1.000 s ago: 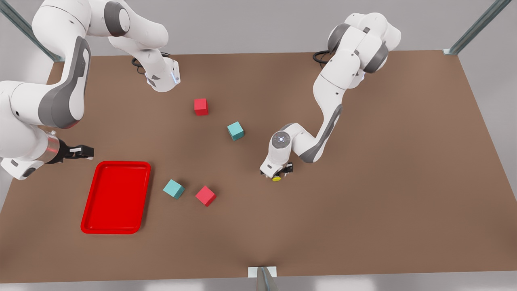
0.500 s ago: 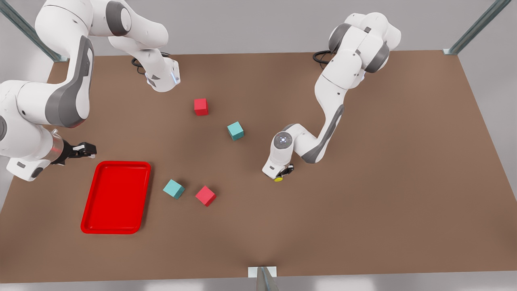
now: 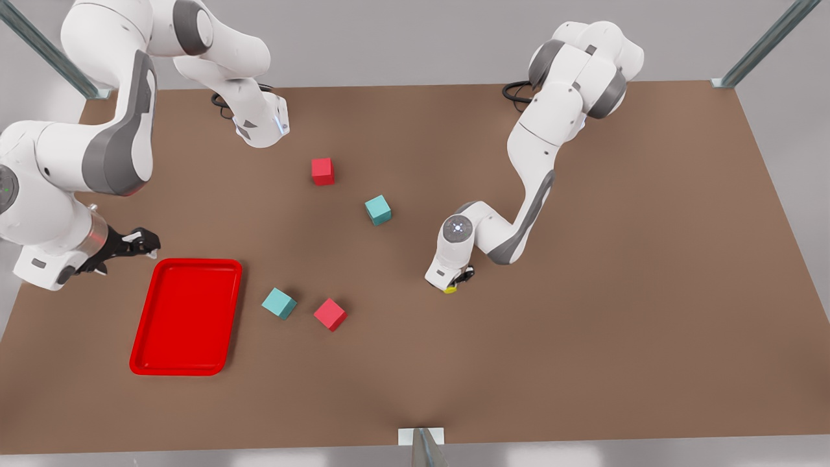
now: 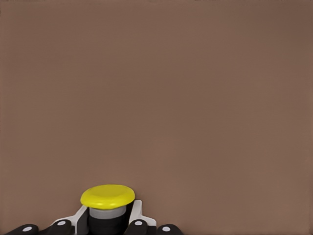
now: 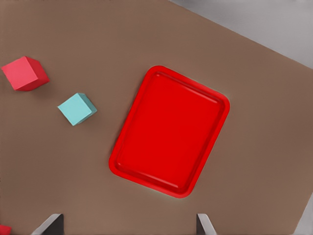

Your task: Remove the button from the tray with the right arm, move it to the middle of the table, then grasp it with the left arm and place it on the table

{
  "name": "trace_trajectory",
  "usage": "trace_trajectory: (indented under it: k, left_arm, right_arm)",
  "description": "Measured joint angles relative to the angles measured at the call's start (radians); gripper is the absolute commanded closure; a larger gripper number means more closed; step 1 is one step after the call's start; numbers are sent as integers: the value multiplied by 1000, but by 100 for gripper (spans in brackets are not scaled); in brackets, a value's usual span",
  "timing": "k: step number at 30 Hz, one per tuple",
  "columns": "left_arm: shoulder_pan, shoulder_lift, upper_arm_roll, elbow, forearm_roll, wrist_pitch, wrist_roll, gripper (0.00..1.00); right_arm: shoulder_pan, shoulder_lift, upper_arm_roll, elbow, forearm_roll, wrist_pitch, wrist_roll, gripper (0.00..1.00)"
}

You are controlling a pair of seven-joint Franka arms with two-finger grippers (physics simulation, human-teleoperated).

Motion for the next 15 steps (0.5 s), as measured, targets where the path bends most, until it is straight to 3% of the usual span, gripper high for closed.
trace_trajectory:
  k: [5, 10, 15]
  left_arm:
    - [-11, -9, 19, 42, 1, -8, -4, 52]
    - [-262, -23, 357, 205, 37, -241, -39, 52]
    - [-315, -3, 436, 217, 282, -492, -256, 52]
  right_arm:
    - [-8, -3, 0, 1, 0, 68, -9, 0]
    - [-19, -1, 28, -2, 79, 81, -17, 0]
    - [-97, 6, 27, -14, 118, 80, -24, 0]
